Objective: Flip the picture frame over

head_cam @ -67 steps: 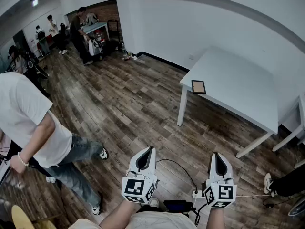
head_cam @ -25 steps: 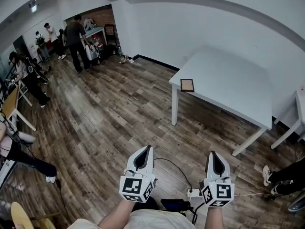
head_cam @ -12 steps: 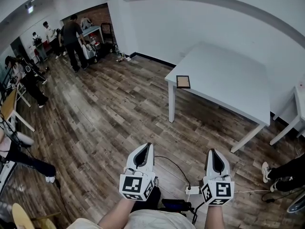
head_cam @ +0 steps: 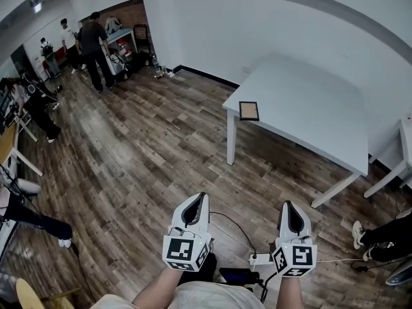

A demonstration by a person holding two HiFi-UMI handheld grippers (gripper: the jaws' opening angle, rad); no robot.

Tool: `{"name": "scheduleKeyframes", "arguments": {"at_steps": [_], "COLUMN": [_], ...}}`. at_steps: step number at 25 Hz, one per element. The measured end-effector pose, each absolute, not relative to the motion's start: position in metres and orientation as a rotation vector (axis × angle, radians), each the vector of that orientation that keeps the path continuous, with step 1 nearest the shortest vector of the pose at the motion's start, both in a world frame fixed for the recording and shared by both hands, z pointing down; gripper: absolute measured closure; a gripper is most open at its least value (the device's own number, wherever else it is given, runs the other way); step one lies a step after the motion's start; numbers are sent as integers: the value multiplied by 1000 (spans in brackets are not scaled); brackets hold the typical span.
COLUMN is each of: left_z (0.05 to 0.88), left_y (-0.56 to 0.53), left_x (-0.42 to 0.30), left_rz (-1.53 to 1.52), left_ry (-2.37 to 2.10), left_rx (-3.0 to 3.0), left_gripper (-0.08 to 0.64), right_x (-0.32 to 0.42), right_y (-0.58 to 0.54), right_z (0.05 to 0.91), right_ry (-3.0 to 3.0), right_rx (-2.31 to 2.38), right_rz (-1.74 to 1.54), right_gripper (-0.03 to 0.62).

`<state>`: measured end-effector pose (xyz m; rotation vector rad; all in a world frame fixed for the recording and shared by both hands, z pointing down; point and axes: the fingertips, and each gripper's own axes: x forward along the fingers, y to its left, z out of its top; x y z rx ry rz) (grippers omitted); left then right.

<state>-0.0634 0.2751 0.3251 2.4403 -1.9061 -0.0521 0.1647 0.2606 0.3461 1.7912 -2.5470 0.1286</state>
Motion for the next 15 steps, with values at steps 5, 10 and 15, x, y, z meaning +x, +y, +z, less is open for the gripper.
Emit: {"name": "scheduleKeyframes", "arguments": {"at_steps": [5,10,15], "left_z": [328,331,334], "left_y": [242,206,171], "left_x": [-76,-94,-121], "left_rz": [-55,-53,-52], "left_ry": [-1889,-1867,-1853], "left_rx": [2439,2449,2451], "left_gripper": [560,560,560], "right_x": [151,129,101], "right_y": [230,195,162], "right_z": [349,351,349], "right_ry": [-2530,-2506,-2487], "right_rx": [1790,1795,1795], "right_rz": [134,139,125], "right_gripper": [568,568,568]}}
